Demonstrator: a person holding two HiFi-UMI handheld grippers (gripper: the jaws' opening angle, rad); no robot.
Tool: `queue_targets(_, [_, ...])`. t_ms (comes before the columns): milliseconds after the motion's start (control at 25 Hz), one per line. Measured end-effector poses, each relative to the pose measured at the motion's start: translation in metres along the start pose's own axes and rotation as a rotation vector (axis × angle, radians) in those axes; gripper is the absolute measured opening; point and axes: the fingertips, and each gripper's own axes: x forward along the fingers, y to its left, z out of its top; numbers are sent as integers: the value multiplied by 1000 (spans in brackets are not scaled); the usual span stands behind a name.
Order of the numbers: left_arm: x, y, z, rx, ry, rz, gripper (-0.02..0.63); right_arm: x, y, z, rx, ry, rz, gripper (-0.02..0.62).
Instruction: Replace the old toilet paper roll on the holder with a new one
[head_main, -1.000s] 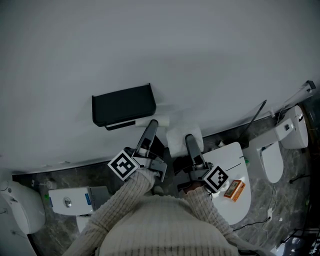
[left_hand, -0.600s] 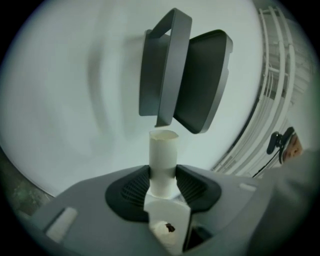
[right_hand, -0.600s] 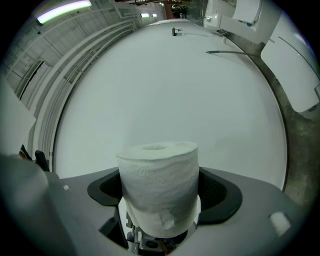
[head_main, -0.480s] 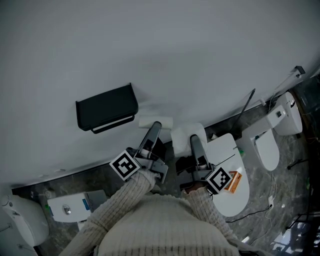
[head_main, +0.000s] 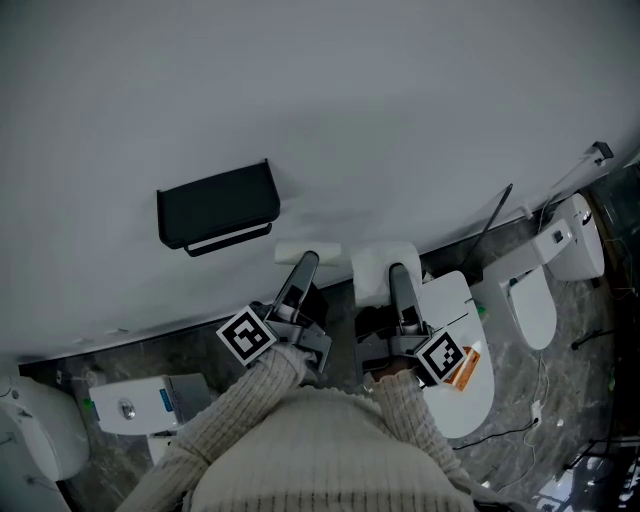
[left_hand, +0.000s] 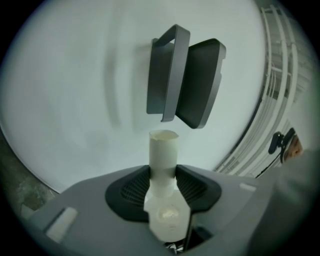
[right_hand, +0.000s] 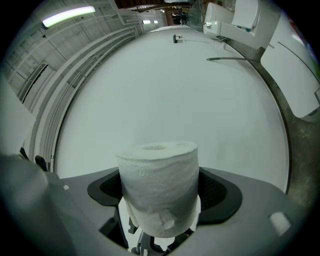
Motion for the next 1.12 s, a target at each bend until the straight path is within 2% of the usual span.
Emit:
queue_targets(440, [-22, -3, 21, 33, -98, 46, 158, 35, 7, -19, 20, 94, 35, 426])
queue_targets(600, [-46, -1, 42, 39, -139, 48, 160, 48, 6, -50, 18, 139, 58, 426])
queue_targets(840, [-60, -2, 62, 63, -198, 70, 159, 74, 11, -70, 32, 202, 85, 426])
queue_targets(1040, [-103, -3, 93, 75, -243, 60, 158, 86, 19, -121, 22, 237, 117, 426])
queue_targets(1120, [-106, -2, 96, 77, -255, 63, 158, 92, 21, -125, 29, 244, 127, 426])
